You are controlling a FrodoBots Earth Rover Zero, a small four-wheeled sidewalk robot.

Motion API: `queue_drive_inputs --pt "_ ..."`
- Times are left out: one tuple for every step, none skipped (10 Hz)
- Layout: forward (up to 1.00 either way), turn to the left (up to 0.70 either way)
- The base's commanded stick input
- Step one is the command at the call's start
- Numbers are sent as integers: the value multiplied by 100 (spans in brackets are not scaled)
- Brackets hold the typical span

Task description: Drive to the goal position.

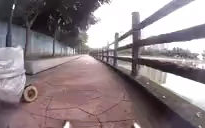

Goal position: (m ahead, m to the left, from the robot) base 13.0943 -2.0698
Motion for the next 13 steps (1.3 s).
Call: queue_drive_inputs --pt "70 0" --pt "70 0" --pt "70 0" --pt "70 0" --pt "70 0" --pt "70 0" --pt "70 0" --pt "70 0" --pt "70 0" --pt "70 -18" --pt "70 -30" --pt "70 -33" --pt "70 -30"
